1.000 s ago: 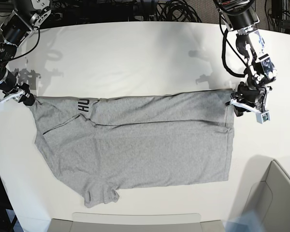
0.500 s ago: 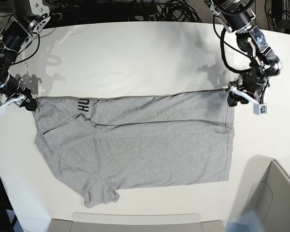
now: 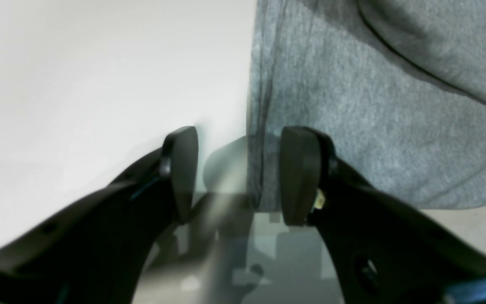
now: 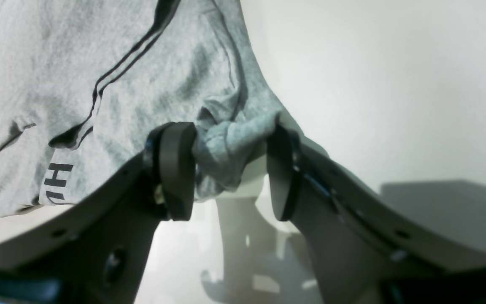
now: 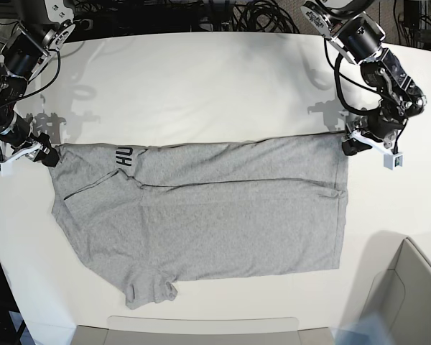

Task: Fold the T-shirt properly
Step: 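Grasp the folded edge with both grippers and drag it away from the hem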

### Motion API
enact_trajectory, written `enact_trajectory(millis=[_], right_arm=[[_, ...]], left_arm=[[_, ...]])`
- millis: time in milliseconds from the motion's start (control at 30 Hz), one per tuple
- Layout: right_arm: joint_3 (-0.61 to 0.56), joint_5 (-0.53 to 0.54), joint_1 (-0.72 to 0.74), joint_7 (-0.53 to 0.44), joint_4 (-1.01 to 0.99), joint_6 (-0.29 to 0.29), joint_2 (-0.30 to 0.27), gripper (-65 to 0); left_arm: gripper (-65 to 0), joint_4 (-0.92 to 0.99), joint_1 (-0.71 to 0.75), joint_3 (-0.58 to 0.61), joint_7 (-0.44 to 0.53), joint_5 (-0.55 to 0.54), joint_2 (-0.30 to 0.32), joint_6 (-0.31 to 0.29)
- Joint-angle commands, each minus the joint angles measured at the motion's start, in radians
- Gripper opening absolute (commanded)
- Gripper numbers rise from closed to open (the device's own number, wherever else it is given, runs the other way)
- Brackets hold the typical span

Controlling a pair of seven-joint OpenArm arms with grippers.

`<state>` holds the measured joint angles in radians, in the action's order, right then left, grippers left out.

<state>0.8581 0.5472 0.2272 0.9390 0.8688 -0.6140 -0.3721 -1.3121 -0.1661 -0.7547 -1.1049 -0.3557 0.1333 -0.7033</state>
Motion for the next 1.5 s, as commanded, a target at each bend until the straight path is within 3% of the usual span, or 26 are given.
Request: enact_trajectory(millis=[0, 333, 467, 600, 700, 767, 967, 1133, 1267, 1467], right_arm=[[0.000, -0.009, 0.010, 0.010, 0.010, -0.010, -0.018, -37.3], [-0.035, -0.011, 0.034, 0.010, 0.010, -0.010, -0.011, -37.4], [-0.096, -0.011, 0.038, -0.013, 0.010, -0.010, -0.017, -43.7], [-0.135, -0.011, 0.038, -0.059, 0.007, 0.009, -0.017, -55.9], [-0.144, -0.011, 0.034, -0.056, 0.010, 0.093, -0.017, -64.5], [-0.144, -0.011, 0.030, -0.053, 0.010, 0.124, -0.020, -65.0], [-0.144, -0.011, 0.005, -0.042, 0.010, 0.125, -0.067, -65.0], [-0.144, -0.005, -0.025, 0.065, 0.034, 0.115, -0.109, -65.0], [-0.144, -0.006, -0.110, 0.081, 0.142, 0.072, -0.098, -65.0], [-0.144, -0.006, -0.257, 0.128, 0.343, 0.069, -0.026, -65.0]], left_arm=[[-33.0, -0.007, -0.006, -0.001, -0.037, 0.011, 0.009, 0.005], [-33.2, -0.007, -0.002, 0.129, -0.033, 0.014, 0.006, 0.005], [-34.4, -0.007, -0.002, 0.128, -0.031, 0.016, 0.006, 0.005], [-49.9, -0.007, -0.002, 0.131, -0.033, 0.016, 0.006, 0.005], [-65.0, -0.005, 0.000, 0.131, -0.040, 0.017, 0.006, 0.005], [-65.0, -0.005, 0.000, 0.131, -0.042, 0.017, 0.009, 0.005], [-65.0, -0.011, 0.044, 0.126, -0.042, 0.016, 0.025, 0.005], [-65.0, -0.011, 0.101, 0.125, -0.042, 0.013, 0.041, 0.005], [-65.0, -0.016, 0.144, 0.125, -0.042, 0.013, 0.044, 0.005], [-65.0, -0.126, 0.274, 0.125, -0.040, 0.011, 0.056, 0.005]])
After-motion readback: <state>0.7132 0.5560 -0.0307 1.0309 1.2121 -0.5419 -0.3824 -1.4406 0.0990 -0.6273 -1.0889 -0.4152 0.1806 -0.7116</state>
